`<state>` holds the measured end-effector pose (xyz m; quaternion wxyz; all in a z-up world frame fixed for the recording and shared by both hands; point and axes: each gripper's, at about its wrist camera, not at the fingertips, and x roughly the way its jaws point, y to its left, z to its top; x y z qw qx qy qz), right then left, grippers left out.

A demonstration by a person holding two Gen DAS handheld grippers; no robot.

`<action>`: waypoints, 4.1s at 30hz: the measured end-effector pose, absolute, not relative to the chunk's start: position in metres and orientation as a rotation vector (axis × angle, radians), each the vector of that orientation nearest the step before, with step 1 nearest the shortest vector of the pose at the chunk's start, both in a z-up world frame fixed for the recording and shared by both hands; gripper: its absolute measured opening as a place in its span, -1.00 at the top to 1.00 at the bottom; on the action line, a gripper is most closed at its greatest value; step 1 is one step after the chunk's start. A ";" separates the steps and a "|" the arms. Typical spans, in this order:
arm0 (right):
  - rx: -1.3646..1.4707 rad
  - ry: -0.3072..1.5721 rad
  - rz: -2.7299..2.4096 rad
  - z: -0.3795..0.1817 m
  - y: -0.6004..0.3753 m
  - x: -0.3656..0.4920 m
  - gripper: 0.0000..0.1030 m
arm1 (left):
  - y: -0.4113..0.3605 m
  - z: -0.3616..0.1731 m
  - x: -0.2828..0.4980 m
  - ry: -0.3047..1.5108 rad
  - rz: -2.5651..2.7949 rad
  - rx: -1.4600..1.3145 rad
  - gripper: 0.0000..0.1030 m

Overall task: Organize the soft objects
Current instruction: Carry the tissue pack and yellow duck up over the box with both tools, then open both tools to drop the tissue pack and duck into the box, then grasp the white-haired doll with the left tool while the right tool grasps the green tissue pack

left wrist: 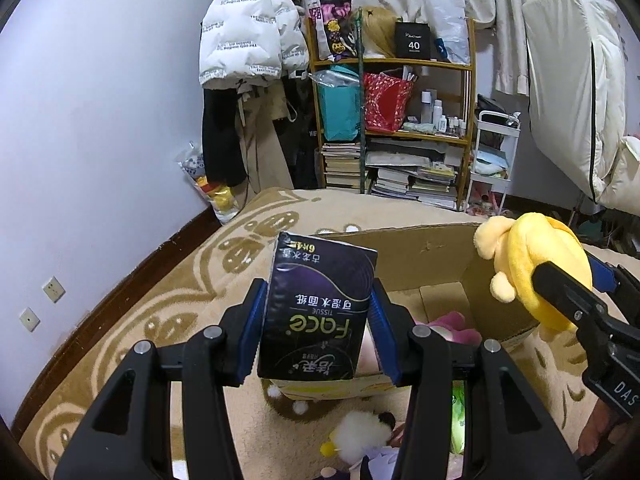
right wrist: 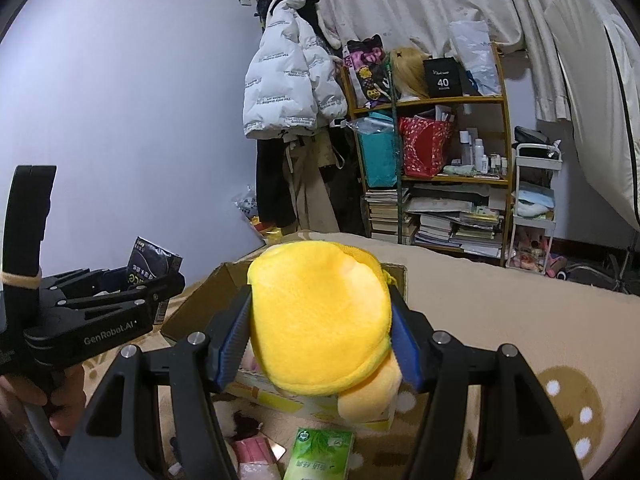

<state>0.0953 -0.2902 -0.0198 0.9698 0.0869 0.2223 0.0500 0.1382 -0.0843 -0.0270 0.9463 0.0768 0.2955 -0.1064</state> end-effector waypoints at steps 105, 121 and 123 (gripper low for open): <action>0.278 0.739 0.128 -0.054 -0.278 0.043 -1.00 | -0.057 -0.059 0.066 0.917 -0.179 0.111 -0.93; 0.301 0.799 0.108 -0.075 -0.294 0.067 -1.00 | -0.070 -0.084 0.081 0.972 -0.200 0.143 -0.93; 0.309 0.793 0.100 -0.076 -0.295 0.069 -1.00 | -0.072 -0.086 0.083 0.977 -0.206 0.145 -0.93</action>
